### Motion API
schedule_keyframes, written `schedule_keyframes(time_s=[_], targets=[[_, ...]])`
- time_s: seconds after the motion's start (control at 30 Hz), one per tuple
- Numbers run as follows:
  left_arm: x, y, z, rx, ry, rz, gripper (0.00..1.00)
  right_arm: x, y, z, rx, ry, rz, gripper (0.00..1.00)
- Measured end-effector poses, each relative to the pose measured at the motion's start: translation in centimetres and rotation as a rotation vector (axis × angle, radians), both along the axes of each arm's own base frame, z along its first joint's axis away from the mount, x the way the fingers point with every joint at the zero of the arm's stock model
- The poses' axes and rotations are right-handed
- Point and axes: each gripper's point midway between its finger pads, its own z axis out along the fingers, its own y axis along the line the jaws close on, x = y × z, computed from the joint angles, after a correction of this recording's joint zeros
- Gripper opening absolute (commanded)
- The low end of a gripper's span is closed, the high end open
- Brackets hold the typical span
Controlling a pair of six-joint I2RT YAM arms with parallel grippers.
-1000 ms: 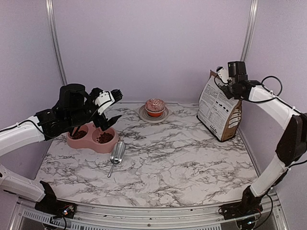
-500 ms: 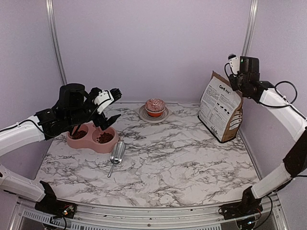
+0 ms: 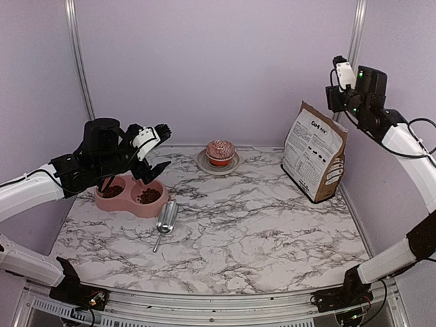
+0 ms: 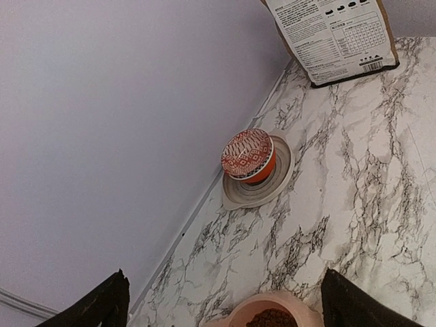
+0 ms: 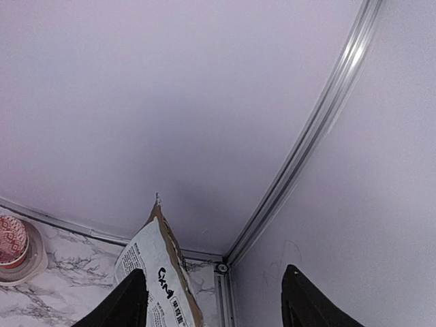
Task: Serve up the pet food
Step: Move the pet food bag to the corner of the board.
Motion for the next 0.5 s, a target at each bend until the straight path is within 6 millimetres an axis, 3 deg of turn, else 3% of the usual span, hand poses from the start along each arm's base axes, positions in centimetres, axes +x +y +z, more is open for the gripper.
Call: schedule_keyframes(time_s=[0.3, 0.5], targets=[[0.4, 0.3, 0.5, -0.029, -0.008, 0.023, 0.99, -1.9, 5.8, 1.2, 0.153, -0.026, 0.323, 0.83], [1.3, 1.0, 1.8, -0.064, -0.021, 0.085, 0.99, -3.0, 11.0, -0.8, 0.186, 0.023, 0.498, 0.89]])
